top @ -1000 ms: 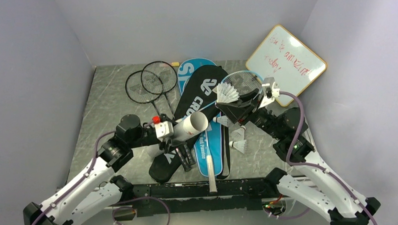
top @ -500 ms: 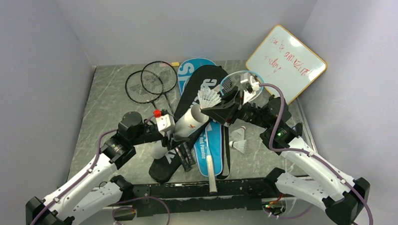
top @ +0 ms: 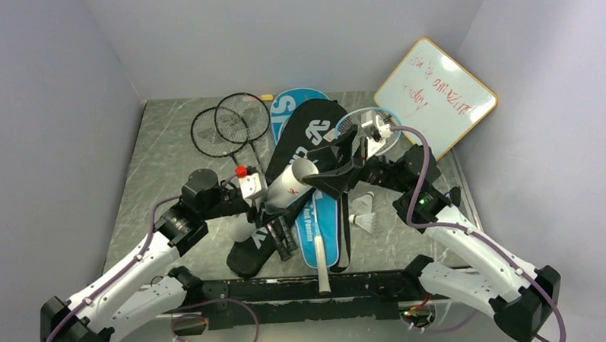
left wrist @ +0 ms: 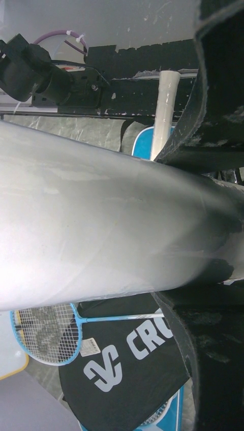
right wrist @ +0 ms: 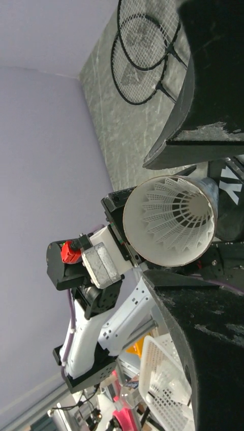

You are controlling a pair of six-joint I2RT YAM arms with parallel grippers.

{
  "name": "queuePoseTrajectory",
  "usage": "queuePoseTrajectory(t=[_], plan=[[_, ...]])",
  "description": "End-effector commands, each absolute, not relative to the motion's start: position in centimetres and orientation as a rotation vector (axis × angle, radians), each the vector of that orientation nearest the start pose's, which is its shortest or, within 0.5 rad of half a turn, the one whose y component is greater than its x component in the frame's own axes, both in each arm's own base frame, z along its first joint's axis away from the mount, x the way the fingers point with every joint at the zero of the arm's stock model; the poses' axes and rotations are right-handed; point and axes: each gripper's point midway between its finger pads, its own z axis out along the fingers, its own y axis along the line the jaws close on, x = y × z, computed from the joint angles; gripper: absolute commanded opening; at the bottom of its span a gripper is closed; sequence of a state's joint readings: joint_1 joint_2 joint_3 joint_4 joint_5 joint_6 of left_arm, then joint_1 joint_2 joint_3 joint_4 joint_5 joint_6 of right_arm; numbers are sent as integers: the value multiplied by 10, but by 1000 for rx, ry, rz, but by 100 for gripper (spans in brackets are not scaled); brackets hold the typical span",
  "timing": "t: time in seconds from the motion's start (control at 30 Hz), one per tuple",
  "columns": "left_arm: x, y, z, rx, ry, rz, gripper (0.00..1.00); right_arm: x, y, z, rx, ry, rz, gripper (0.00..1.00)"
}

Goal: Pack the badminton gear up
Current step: Place the shuttlecock at the shuttle tube, then pick up the shuttlecock from the racket bag.

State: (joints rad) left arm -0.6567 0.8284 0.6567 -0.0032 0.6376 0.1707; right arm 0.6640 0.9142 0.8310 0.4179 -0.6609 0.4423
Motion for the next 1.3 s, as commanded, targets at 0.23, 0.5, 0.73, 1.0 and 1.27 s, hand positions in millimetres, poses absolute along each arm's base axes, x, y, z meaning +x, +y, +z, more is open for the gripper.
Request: queuePoseTrajectory(t=[0.23,0.5,0.73,1.0,1.27], plan=[[188,-258,276,1114,1311,-817,17,202,249,419,-488,1234,1095,79],[200,-233,260,1140,1402,-617,17,282,205,301,-125,1743,641,77],[201,-226,244,1170,1434,-570,17,294,184,206,3,1988,423,73],[192,-234,239,1214,1398,-634,17,306,167,141,157,2152,348,70],[190,-233,236,1224,1398,-632,17,319,161,112,236,2220,535,66]])
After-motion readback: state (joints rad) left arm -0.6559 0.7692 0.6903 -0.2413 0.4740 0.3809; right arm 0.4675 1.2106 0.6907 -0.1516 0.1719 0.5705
